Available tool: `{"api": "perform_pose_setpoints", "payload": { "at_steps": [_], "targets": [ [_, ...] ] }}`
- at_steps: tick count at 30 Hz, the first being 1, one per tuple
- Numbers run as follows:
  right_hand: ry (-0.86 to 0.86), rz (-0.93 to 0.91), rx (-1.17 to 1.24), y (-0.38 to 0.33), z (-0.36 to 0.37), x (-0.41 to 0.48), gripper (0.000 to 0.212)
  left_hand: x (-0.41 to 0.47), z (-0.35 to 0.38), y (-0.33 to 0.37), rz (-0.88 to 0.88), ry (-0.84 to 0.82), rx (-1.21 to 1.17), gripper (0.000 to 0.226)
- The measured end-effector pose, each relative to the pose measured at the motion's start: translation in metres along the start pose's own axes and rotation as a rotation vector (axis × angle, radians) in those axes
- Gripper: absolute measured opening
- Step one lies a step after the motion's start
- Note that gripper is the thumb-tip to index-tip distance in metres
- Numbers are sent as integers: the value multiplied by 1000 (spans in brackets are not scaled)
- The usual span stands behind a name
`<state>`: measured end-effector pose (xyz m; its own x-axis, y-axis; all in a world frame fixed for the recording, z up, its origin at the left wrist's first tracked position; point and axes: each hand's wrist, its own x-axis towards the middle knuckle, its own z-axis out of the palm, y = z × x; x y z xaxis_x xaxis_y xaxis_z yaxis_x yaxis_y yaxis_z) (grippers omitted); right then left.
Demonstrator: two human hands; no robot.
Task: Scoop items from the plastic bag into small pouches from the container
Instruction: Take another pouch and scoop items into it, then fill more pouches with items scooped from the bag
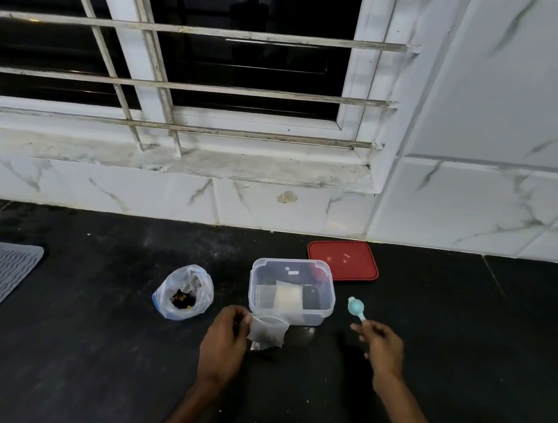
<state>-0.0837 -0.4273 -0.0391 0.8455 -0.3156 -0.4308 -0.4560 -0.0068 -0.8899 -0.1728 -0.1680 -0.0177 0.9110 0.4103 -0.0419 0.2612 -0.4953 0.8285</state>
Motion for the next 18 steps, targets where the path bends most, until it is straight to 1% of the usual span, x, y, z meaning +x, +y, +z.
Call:
{"api": "perform_pose_setpoints", "payload": {
  "at_steps": [2, 4, 6, 9, 11, 13, 15, 17, 18],
  "targets": [
    [93, -25, -178, 18, -4, 14, 4, 1, 1, 6, 23, -1, 7, 7],
    [147, -115, -341, 33, -3, 25, 10, 1, 2, 11, 37, 0, 21, 7],
    [190, -171, -489, 39, 1, 29, 6, 0, 2, 14, 33, -8, 29, 8],
    [203, -133, -650, 40, 7, 28, 3, 0, 0, 18, 27, -46, 53, 8],
    [207, -150, -720, 42, 8, 27, 7, 1, -1, 22, 37, -45, 71, 10],
    [209, -167, -726, 42, 6, 23, 14, 2, 0, 25, 51, -34, 71, 9],
    [232, -180, -681, 39, 5, 17, 18, 4, 0, 25, 64, -24, 64, 8],
    [268, -291, -598, 29, 6, 8, 18, 6, 1, 26, 75, -21, 60, 6],
    [260, -400, -535, 22, 9, 3, 17, 7, 2, 26, 81, -17, 62, 6]
  ]
}}
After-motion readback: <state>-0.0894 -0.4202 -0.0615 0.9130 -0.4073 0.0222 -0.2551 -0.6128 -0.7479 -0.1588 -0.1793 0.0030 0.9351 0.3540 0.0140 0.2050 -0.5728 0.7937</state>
